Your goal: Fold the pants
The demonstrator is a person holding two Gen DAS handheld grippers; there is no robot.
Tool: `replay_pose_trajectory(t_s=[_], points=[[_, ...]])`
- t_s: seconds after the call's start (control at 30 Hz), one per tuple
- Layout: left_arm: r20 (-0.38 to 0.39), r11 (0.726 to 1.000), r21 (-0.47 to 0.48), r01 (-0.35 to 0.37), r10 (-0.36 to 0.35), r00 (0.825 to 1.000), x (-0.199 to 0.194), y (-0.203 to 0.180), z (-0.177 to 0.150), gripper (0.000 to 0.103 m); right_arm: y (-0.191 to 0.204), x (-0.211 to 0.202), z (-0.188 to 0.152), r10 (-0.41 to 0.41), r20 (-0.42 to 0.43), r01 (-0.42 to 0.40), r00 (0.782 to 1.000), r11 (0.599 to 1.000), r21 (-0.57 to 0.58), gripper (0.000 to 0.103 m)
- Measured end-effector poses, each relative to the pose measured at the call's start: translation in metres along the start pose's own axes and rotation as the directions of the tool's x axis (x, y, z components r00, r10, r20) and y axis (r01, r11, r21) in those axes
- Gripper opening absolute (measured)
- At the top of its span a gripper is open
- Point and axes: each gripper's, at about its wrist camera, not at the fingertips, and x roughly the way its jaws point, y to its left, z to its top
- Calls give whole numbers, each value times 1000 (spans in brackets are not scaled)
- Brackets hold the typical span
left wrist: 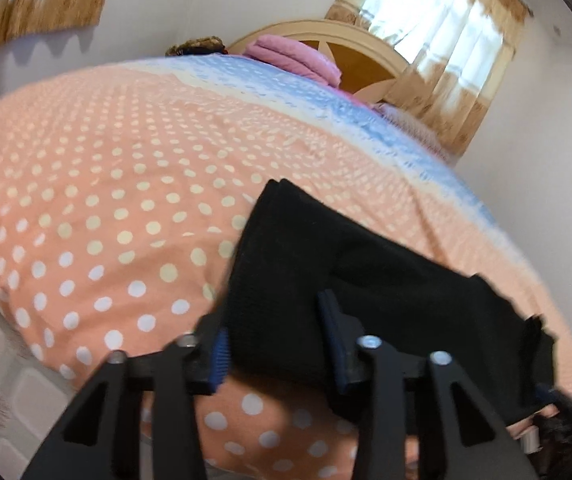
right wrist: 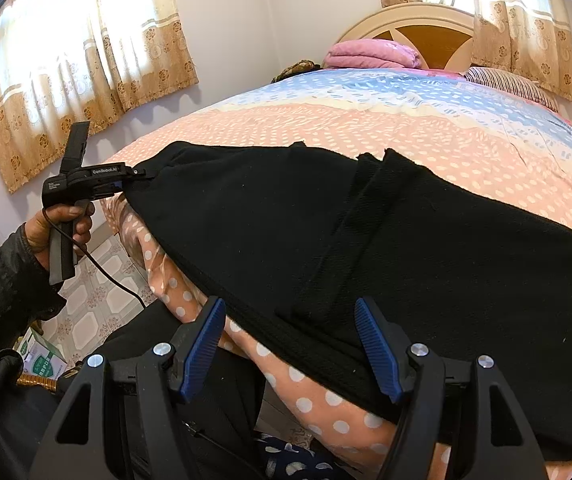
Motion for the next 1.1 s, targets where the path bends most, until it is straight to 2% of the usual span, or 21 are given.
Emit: replay_pose_trajectory(t_s=[0.07, 0.23, 0.43, 0.6, 0.8, 0.93, 1.1], points=[[19, 997, -49, 55, -54, 998, -6, 3, 2, 30, 0, -2, 1, 3, -1, -3, 1000, 1000, 4, 69], [94, 993, -34, 113, -109, 990, -28, -17, 12, 29, -6, -6, 1, -1, 5, 1, 1000, 1000, 22, 69], [143, 983, 31, 182, -185, 972, -51, -52, 24, 28, -17, -21, 6, -21, 33, 20, 999, 998, 52, 69], [173, 959, 112, 259, -276, 946, -72, -95, 34, 28, -28, -45, 10, -57, 66, 54, 996, 997, 55, 69], [133, 900, 217, 379, -411, 902, -85, -157, 35, 28, -57, -79, 9, -122, 99, 113, 988, 990, 87, 69], [54, 838, 257, 482, -510, 858, -81, -204, 27, 28, -79, -99, 2, -160, 120, 142, 980, 979, 147, 69], [-42, 778, 308, 548, -564, 825, -64, -259, 17, 28, -104, -123, -6, -200, 143, 168, 969, 963, 212, 69]])
